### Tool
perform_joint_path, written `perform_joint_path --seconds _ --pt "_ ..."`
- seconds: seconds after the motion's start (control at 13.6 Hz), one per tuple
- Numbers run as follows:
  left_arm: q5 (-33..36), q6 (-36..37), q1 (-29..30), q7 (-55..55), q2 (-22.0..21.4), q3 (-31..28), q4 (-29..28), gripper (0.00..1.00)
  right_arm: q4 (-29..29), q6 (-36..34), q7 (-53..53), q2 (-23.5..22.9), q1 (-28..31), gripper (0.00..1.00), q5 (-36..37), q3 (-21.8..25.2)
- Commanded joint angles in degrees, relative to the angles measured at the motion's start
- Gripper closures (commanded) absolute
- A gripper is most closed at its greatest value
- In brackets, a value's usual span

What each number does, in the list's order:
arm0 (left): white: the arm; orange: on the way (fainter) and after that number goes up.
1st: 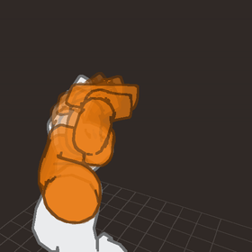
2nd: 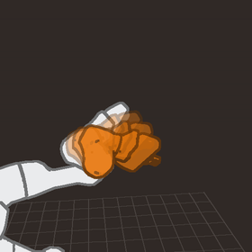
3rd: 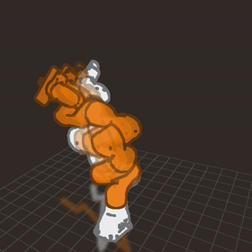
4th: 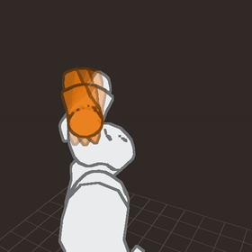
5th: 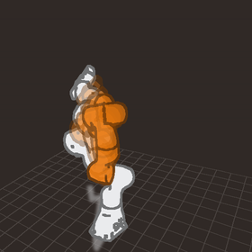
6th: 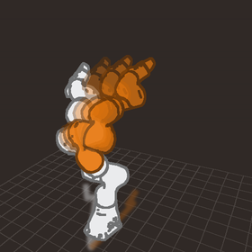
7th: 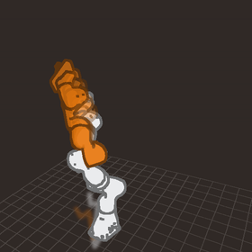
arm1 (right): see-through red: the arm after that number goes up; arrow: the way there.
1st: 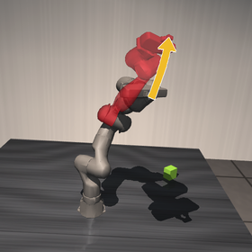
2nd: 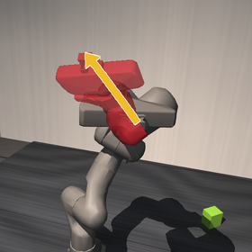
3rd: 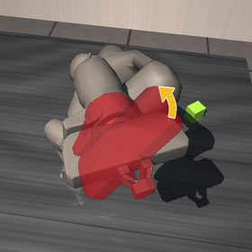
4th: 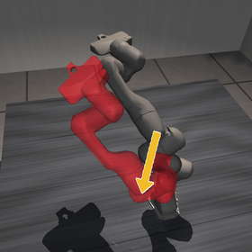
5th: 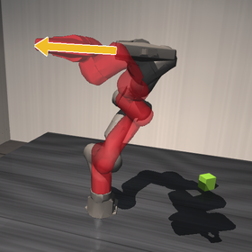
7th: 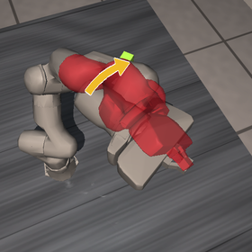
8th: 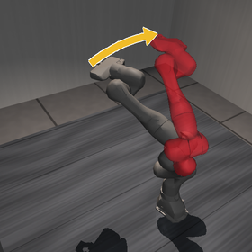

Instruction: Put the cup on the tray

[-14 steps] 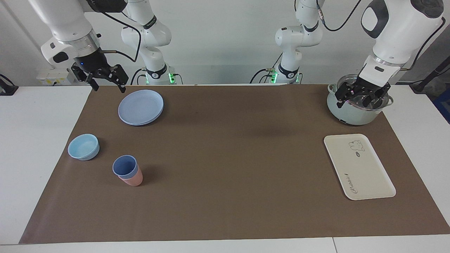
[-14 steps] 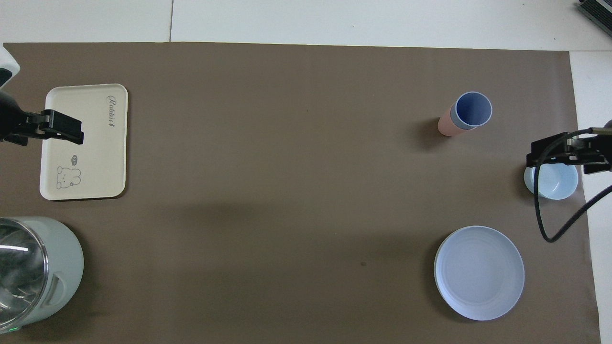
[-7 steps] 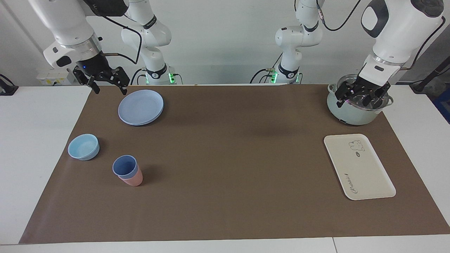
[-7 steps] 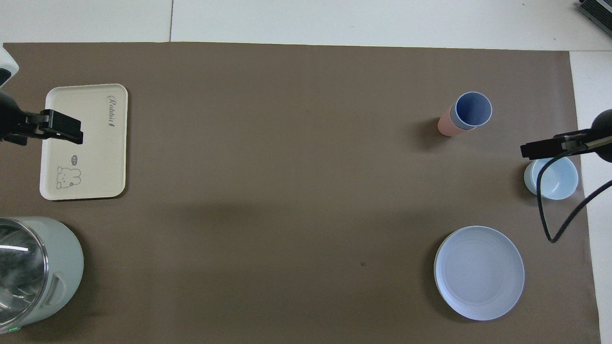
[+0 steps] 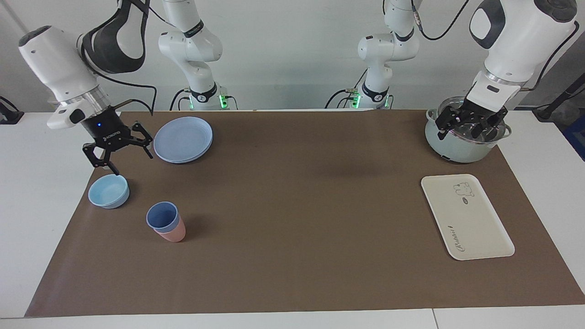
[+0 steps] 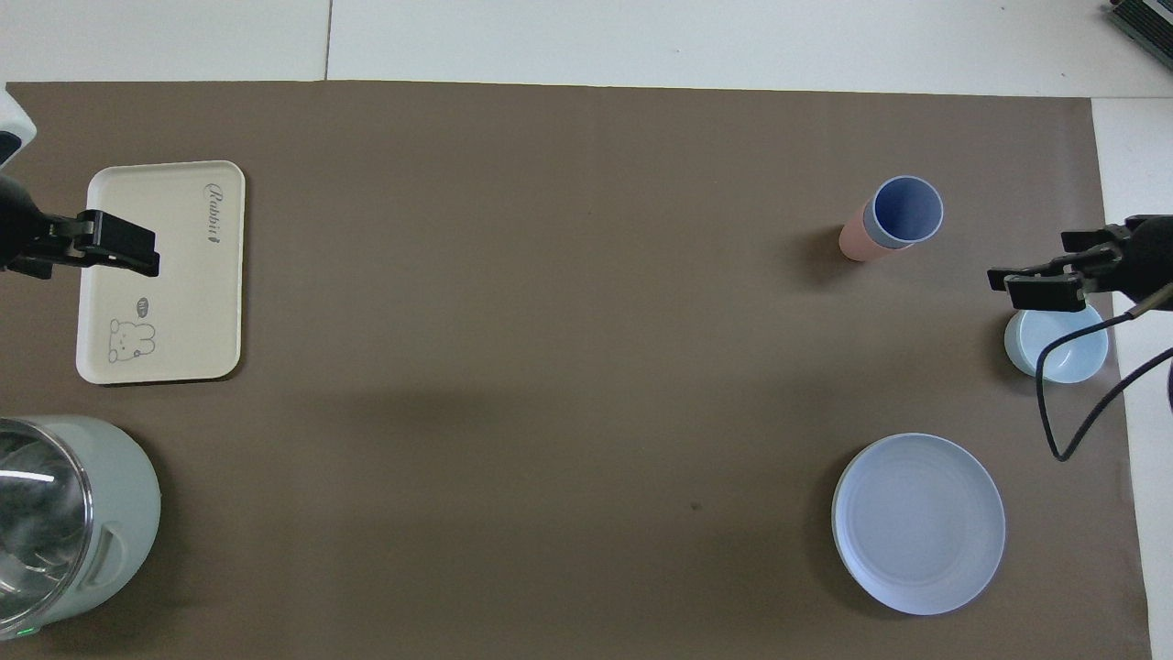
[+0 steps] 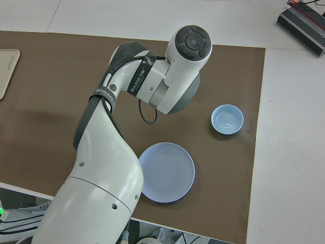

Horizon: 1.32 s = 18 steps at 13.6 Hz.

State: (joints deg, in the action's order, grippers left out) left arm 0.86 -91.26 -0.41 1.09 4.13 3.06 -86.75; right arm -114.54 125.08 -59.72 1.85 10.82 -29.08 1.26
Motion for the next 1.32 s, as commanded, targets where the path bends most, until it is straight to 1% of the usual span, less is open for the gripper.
perform_joint_path --seconds 0.0,0.29,0.37,0.44,0.51,0.59,0.66,0.81,1.03,1.25 --pt "0.9 -0.23 -0.29 -0.21 -2.02 -0.24 -2.28 0.0 -0.6 2.97 -19.31 -5.08 3.23 0.0 -12.19 -0.47" --pt "0.9 -0.14 -0.12 -0.22 -2.02 -0.24 -2.37 0.0 -0.16 2.54 -37.36 -12.91 5.26 0.0 -29.24 -0.56" --pt "0.9 -0.14 -0.12 -0.13 -2.02 -0.24 -2.28 0.0 -0.16 2.54 -39.4 -13.8 4.83 0.0 -31.98 -0.56" --pt "0.9 0.12 -0.12 -0.04 -2.02 -0.24 -2.28 0.0 0.1 2.36 -41.69 -15.63 5.08 0.0 -33.05 -0.64" --pt "0.9 0.12 -0.21 0.05 -2.02 -0.24 -2.28 0.0 1.24 1.84 -46.84 -17.91 5.61 0.0 -36.45 -0.65" --pt "0.9 -0.05 -0.21 0.14 -2.02 -0.24 -2.28 0.0 1.86 0.27 -51.94 -20.46 5.61 0.0 -41.8 -0.65" --pt "0.9 -0.4 -0.21 -0.12 -2.02 -0.24 -2.28 0.0 1.95 -0.7 -55.04 -21.88 5.61 0.0 -45.85 -0.56" --pt "0.9 0.03 -0.29 0.13 -2.02 -0.24 -2.28 0.0 1.95 -0.71 -56.39 -22.68 5.17 0.0 -49.13 -0.65" --pt "0.9 0.47 -0.29 0.31 -2.11 -0.24 -2.37 0.0 1.95 -0.8 -62.52 -24.35 5.0 0.0 -53.69 -0.65" --pt "0.9 -0.32 0.14 0.23 -2.02 -0.24 -2.37 0.0 3.27 -0.72 -65.43 -26.63 4.47 0.0 -59.15 -0.99"
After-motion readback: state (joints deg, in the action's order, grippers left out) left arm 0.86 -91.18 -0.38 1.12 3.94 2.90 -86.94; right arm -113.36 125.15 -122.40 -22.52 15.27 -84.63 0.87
